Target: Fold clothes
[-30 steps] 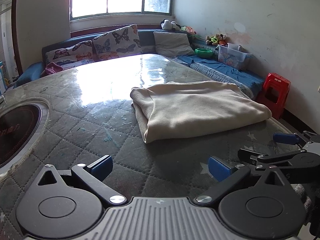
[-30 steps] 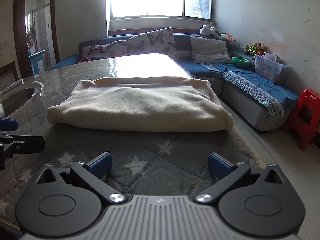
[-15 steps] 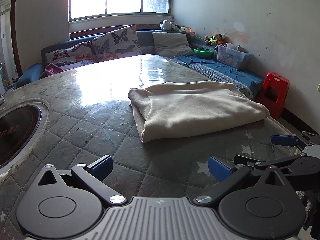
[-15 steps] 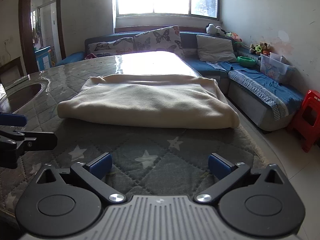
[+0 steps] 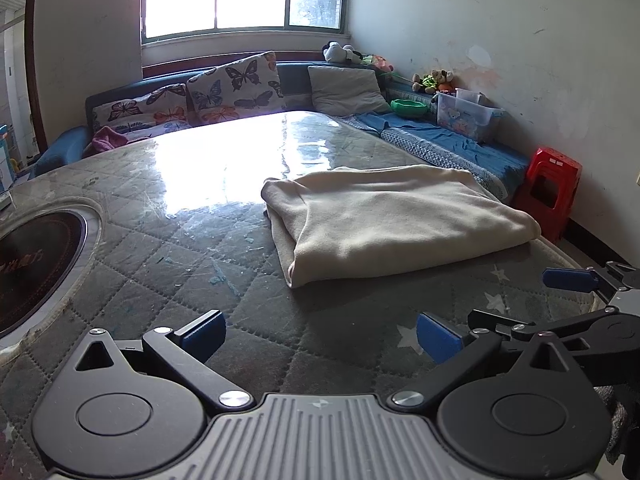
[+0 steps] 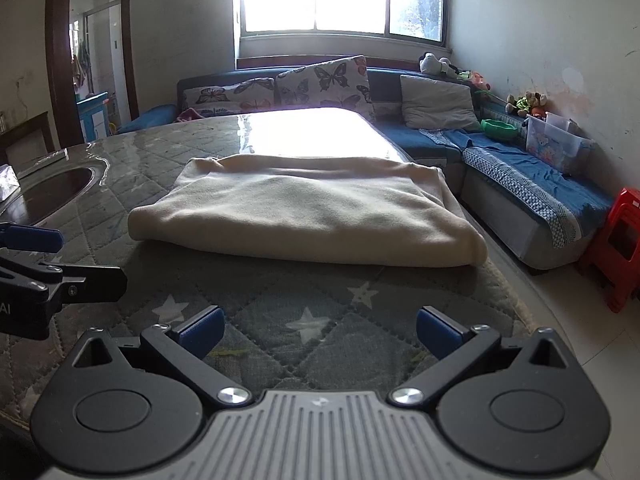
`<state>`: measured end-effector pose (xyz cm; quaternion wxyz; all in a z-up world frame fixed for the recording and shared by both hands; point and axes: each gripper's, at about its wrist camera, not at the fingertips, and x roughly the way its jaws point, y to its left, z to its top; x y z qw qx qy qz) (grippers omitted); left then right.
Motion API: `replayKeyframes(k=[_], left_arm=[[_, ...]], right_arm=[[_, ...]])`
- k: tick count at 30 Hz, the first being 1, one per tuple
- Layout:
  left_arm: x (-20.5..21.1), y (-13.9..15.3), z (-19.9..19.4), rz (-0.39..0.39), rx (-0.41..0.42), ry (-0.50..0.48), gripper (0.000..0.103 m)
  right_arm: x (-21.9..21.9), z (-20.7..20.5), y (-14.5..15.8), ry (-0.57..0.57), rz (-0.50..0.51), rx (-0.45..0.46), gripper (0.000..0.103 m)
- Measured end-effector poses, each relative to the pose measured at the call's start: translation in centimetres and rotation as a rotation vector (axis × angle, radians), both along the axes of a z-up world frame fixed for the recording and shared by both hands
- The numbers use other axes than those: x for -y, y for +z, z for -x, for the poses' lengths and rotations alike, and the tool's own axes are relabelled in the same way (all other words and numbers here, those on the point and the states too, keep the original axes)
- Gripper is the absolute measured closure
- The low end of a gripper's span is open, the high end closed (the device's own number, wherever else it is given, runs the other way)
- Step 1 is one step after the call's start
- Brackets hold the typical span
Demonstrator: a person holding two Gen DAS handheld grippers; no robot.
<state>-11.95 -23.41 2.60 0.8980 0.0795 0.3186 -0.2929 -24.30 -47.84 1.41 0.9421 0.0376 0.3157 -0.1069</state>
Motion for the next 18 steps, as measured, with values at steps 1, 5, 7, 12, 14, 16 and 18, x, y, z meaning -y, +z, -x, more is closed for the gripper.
replayKeyframes(k=[1, 5, 7, 12, 14, 16, 18], left_arm=[[-0.02, 0.01, -0.05, 0.001, -0.001, 0.001, 0.0], [-0.07, 0.03, -0.18, 0.003, -0.005, 0.005, 0.0], [-0.09, 0.01, -0.18, 0.001, -0.003, 0.006, 0.0], [-0.04, 0.04, -0.24, 0.0, -0.002, 0.011, 0.0], [-0.07, 0.07, -0.25, 0.001, 0.0, 0.011, 0.0], [-0.1, 0.11, -0.26, 0.002, 0.003, 0.012, 0.0], [-0.14, 0.17, -0.32, 0.005, 0.002, 0.015, 0.0]], right_arm=[[-0.01, 0.01, 0.08, 0.0, -0.002, 0.003, 0.0], [-0.09, -0.01, 0.2, 0.004, -0.001, 0.006, 0.0], [-0.13, -0.02, 0.24, 0.006, 0.0, 0.007, 0.0], [-0.32, -0.03, 0.35, 0.011, 0.004, 0.008, 0.0], [-0.39, -0.05, 0.38, 0.011, 0.005, 0.008, 0.0], [-0.46, -0.07, 0.4, 0.014, 0.005, 0.009, 0.0], [-0.53, -0.11, 0.39, 0.017, 0.005, 0.009, 0.0]])
